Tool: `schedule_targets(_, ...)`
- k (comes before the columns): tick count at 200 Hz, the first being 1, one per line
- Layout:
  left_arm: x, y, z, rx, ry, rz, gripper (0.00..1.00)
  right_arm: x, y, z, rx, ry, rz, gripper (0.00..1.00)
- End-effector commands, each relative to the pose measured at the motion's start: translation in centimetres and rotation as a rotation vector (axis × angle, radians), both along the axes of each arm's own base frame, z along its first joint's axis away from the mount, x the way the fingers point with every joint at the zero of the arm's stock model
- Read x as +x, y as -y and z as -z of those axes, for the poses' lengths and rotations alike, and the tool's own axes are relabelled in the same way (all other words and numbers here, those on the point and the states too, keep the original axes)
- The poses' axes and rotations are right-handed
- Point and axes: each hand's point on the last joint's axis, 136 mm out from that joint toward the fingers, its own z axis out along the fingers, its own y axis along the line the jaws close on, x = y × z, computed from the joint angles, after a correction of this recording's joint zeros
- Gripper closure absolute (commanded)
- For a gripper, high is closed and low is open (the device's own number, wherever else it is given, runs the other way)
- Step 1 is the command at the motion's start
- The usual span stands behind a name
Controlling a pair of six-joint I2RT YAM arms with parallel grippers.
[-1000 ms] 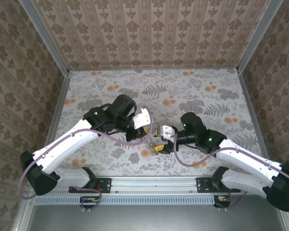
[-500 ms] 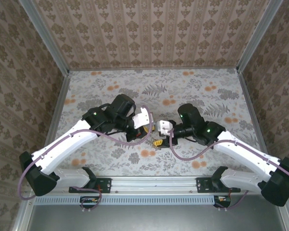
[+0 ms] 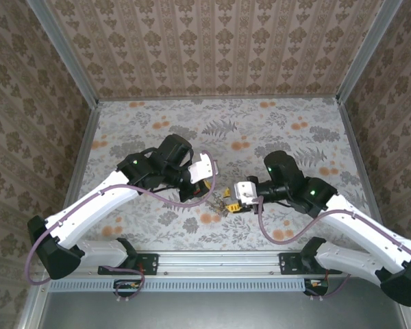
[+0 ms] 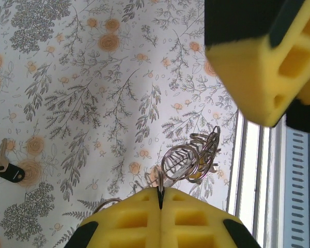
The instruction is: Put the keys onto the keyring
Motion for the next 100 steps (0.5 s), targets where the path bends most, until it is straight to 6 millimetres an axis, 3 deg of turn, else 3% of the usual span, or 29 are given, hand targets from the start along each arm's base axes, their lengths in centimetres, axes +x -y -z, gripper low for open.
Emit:
schedule_targets(1,-0.5,0.1,-0.8,-0.040,0.021,0.049,1.00,2.1,-0.2,0.0,0.025,0.052,0.092,0.63)
schedule_targets(15,-0.9,0.1,-0.9,-0.052,0.027,0.070,1.00,3.3,-0.6,-0.4,0.028,0.047,0.130,0.63)
schedule_targets(58,-1.2,0.1,-1.0,-0.059,0.021,0.089,1.00,3.7,-2.4,-0.6,0.010,-0.035,0.079,0.70)
schedule_targets(100,-1.5,0.2,-1.2,-0.073,0.018,0.102,1.00,4.2,-3.0,0.4,-0.001,-0.086,0.099,0.71)
